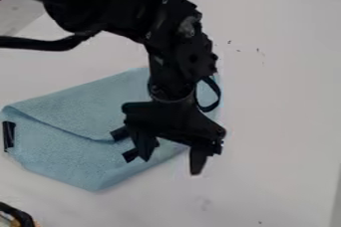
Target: Unfold cloth from top left to bottom right
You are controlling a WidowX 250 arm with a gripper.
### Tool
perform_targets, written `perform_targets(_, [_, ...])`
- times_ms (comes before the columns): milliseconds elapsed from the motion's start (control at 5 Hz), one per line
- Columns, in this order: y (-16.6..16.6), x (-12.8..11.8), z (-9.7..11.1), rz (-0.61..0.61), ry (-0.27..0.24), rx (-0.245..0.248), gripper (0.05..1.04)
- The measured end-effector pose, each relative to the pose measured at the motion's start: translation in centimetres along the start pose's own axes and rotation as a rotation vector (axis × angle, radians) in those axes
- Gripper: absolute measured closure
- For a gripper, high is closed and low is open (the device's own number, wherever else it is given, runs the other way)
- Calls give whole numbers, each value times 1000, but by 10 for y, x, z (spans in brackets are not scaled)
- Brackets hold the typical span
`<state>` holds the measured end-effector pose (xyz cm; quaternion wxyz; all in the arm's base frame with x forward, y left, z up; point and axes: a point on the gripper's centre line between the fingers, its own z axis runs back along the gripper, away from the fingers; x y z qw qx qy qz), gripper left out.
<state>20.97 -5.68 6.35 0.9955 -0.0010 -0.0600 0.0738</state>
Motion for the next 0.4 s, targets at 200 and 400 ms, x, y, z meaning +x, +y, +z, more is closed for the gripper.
perform_targets(200, [-1, -4, 3, -26, -40, 8, 77])
perform_targets(400, [6, 1, -2, -126, -109, 29, 83])
